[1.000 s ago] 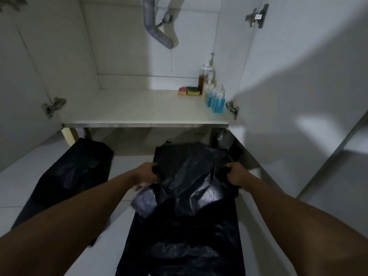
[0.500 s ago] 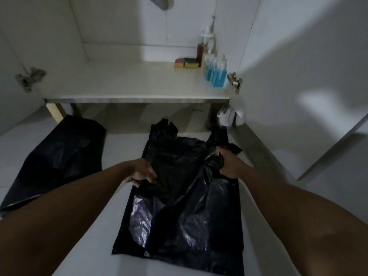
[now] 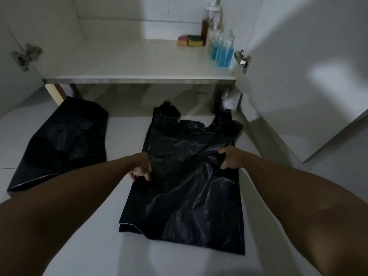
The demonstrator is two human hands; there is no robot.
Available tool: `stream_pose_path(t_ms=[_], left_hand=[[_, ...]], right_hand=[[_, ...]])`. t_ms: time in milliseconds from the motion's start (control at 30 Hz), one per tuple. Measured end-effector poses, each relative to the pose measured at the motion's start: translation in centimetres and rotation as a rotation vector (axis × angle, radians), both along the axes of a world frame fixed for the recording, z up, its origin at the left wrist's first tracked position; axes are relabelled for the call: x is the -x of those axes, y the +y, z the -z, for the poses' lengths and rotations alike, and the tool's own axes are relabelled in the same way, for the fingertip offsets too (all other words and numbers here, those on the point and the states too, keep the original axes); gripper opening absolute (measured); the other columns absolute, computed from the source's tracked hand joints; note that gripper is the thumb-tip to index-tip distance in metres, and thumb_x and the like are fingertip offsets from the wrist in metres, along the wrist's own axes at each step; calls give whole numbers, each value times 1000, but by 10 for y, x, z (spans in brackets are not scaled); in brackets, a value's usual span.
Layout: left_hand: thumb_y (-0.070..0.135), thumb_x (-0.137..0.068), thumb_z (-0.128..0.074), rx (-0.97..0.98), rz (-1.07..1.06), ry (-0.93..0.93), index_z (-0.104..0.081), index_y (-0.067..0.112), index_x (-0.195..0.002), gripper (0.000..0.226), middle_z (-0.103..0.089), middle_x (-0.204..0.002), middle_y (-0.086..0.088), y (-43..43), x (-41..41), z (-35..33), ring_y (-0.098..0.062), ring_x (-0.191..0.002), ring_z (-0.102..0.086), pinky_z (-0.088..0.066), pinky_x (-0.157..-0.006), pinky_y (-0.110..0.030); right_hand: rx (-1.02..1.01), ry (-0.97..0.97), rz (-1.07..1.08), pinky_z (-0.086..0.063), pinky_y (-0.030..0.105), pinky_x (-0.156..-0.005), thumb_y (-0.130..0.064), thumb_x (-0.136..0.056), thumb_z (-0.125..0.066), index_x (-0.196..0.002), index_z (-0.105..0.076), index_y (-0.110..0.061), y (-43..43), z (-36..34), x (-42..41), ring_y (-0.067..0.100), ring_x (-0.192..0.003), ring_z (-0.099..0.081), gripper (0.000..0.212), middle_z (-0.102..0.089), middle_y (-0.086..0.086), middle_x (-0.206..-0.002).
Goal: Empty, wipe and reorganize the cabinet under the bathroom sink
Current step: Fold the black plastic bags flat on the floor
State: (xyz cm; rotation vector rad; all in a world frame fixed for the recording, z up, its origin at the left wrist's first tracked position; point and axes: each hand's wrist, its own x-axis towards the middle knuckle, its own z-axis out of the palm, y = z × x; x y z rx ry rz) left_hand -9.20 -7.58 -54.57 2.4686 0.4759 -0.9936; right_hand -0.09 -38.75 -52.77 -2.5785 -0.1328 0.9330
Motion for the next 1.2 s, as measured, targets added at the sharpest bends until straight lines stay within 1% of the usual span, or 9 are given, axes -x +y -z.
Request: stream_pose_path(t_ms=[167,267,367,533,600,700,867,1067,1200], left_hand=[[65,-75,-70,-432,267,-271,-48,17,-139,83,-43,-142,-13,-26,-14,-12,-35,-128,-45,-40,-105,-49],[72,-82,-52,-412,393,-577,-52,21,-133,72,-42,-139,-12,-70,-26,-25,-35,-129,-39,-34,-105,-54],[73,-84,-46,-332,446,-617,-47,20,-137,75,-42,-143,-11,-123,-38,-17,-34,-133,-37,-32,-109,-55],[79,-84,-32,-243,255,-489,-22,19,-154,93,-20,-161,-11,-167,-34,48,-37,-147,-14,-10,-115,-64],[85,-82,-24,-247,252,-466,-10,22,-157,99,-6,-165,-6,-166,-27,74,-36,-150,0,-1,-115,-66],[89,-79,-12,-260,269,-511,8,26,-158,102,13,-165,-1,-160,-20,98,-33,-150,19,7,-116,-64],[90,-76,-2,-280,267,-590,16,28,-156,102,20,-164,3,-159,-13,108,-30,-148,27,13,-116,-60],[89,-77,-3,-283,255,-597,15,28,-156,101,22,-163,3,-158,-13,108,-28,-147,29,14,-116,-60],[89,-78,-3,-282,258,-599,15,28,-156,101,22,-163,2,-159,-12,106,-29,-146,30,15,-115,-60]], right_hand=[[-95,-167,191,-44,31,-91,-27,-87,-70,-120,-63,-4,-4,9,-12,27,-115,-57,41,-60,15,-127],[-233,-200,369,-45,32,-97,-29,-97,-54,-125,-62,-9,0,11,-17,29,-118,-57,36,-61,15,-127],[-290,-203,401,-41,31,-103,-31,-104,-38,-138,-51,-19,5,16,-25,29,-127,-50,38,-51,13,-140],[-480,-259,678,-50,44,-97,-22,-87,-68,-83,-68,-10,8,33,-39,34,-101,-63,12,-68,15,-108],[-538,-234,712,-50,43,-99,-21,-86,-71,-86,-69,-15,6,39,-44,32,-105,-61,6,-66,12,-111],[-678,-230,785,-49,40,-101,-20,-84,-73,-112,-70,-14,3,41,-56,26,-109,-61,29,-65,7,-119],[-902,-35,902,-57,47,-87,-34,-63,-81,-116,-67,-15,2,32,-81,29,-91,-70,58,-72,9,-106],[-960,-356,738,-57,41,-88,-36,-71,-77,-81,-78,-26,20,20,-93,21,-91,-71,14,-75,2,-93],[-1014,-408,899,-57,40,-75,-44,-71,-71,-74,-76,-16,27,19,-102,22,-80,-69,29,-73,4,-81]])
